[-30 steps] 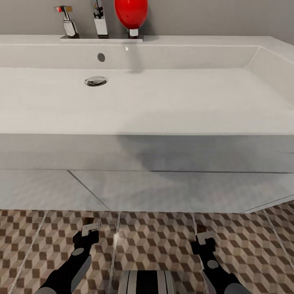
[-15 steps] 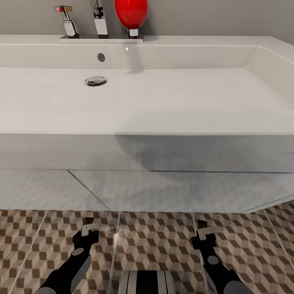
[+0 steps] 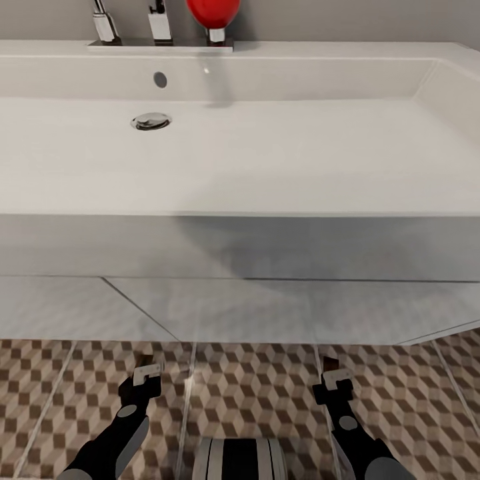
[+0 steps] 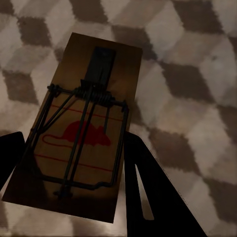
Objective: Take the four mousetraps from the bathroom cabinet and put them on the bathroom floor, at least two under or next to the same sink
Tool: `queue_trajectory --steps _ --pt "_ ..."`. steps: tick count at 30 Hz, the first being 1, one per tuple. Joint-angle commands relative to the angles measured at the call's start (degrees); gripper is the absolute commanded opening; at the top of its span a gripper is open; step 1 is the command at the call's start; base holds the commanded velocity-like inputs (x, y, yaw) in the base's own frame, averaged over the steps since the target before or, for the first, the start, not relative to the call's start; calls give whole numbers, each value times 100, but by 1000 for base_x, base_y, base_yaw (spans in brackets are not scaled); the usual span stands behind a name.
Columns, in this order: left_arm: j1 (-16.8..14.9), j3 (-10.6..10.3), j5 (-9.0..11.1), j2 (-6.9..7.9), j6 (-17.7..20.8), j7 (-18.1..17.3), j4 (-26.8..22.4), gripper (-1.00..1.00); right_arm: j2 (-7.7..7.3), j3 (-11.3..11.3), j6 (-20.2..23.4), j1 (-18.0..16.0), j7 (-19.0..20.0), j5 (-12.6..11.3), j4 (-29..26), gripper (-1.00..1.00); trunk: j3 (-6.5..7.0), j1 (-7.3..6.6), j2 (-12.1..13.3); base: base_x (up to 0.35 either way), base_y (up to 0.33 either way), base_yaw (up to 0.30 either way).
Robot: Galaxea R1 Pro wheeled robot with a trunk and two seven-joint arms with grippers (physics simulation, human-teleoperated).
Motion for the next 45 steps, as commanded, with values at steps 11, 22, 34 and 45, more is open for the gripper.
queue_trajectory --steps 11,22,34,45 --pt "-4 -37 79 9 -72 36 -1 -100 5 -37 -11 -4 1 52 12 -100 -26 1 -3 0 0 0" --pt "-4 -44 65 10 -55 41 1 -100 4 -37 -2 -4 1 52 12 -100 -26 1 -3 0 0 0" --pt "-4 -41 70 10 -49 50 -1 -100 4 -37 -2 -4 1 52 29 -100 -26 1 -3 0 0 0" --pt "-4 -35 82 2 -30 68 -8 -100 4 -37 -1 -4 1 52 29 -100 -26 1 -3 0 0 0"
